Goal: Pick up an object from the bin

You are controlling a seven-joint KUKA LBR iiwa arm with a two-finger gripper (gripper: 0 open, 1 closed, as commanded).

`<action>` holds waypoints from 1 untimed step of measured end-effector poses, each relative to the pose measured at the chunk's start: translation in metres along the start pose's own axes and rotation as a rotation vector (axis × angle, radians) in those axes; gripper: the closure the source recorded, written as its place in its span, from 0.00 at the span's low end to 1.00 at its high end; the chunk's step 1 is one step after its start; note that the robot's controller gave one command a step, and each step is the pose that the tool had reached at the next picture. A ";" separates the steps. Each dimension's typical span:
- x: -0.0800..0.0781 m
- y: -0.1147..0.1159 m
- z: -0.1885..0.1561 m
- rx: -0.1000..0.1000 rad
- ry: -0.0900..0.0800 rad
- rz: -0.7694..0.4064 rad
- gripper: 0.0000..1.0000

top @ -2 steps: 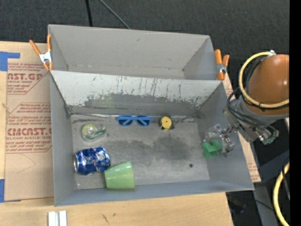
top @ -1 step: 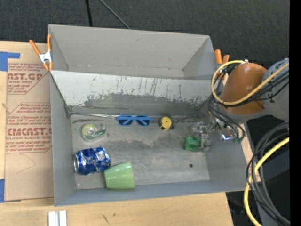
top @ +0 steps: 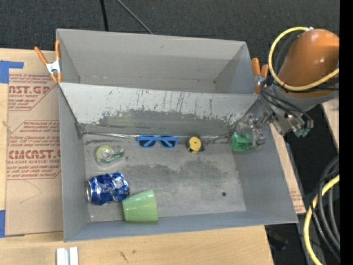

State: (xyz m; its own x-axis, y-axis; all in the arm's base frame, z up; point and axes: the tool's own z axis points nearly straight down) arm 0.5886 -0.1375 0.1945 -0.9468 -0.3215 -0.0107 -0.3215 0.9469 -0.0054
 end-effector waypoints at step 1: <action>0.022 0.006 -0.155 0.001 0.000 -0.121 1.00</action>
Offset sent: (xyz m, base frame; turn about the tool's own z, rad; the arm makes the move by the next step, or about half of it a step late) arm -0.0266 -0.0016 0.1490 -0.1222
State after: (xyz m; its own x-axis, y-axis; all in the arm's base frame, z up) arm 0.5639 -0.1386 0.3490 -0.9009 -0.4339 -0.0103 -0.4338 0.9010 -0.0080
